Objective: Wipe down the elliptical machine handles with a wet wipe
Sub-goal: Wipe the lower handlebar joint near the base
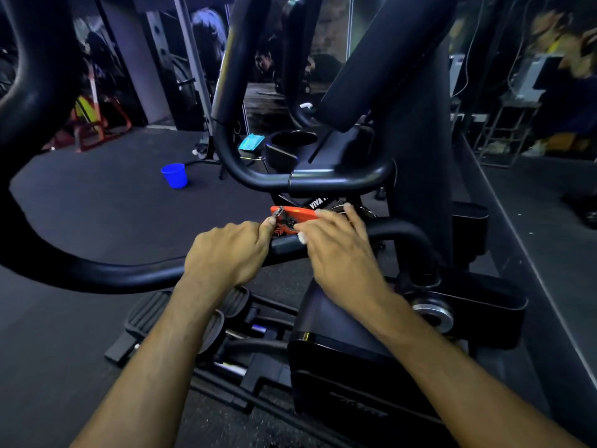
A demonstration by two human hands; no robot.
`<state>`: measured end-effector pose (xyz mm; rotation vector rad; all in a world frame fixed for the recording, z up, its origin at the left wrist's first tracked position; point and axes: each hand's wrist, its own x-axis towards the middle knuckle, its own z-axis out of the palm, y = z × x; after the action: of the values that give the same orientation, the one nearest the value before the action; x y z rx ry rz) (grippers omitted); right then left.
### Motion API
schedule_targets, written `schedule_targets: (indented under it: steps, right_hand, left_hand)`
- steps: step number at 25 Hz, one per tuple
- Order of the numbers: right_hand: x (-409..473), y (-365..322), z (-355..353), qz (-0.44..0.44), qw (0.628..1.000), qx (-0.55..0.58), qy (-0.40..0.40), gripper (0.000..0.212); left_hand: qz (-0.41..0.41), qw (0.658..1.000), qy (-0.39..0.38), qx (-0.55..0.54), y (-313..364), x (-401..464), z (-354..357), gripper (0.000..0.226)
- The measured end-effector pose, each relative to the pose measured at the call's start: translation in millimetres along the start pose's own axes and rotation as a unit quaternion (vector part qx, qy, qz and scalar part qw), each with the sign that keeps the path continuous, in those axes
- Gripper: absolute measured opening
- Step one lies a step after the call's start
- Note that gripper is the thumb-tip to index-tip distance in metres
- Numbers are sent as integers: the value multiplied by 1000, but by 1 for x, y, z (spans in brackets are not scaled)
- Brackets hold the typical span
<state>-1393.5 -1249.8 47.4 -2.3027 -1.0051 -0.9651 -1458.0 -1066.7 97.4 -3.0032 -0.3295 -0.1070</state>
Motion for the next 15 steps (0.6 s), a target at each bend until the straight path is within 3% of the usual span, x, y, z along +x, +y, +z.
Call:
schedule_targets:
  steps: [2,5,7,9,12,15]
  right_hand:
    - [-14,26,-12,-49,999,-3,9,35]
    - [-9,52,-25,37,999,-14,23,34]
    - [3,26,-17,60,998,-5,24,33]
    - [-4,12,-12,-10,1000,17,11,33]
    - [-21,54,-33,-66,998,19,6,34]
    - [-5,64,-33,36,999,35,1,32]
  left_hand:
    - [-17,999,21,-24,2,-2,-1,72]
    - [-45,994,53,-80,9,-6,-3,59]
    - [-39,991,84,-94,10,-11,-2,57]
    - [-33,982,112,-151,7,-15,-2,53]
    - [18,951,146,-271,14,-9,-13,42]
    - [34,959,118,-255,30,14,-22,39]
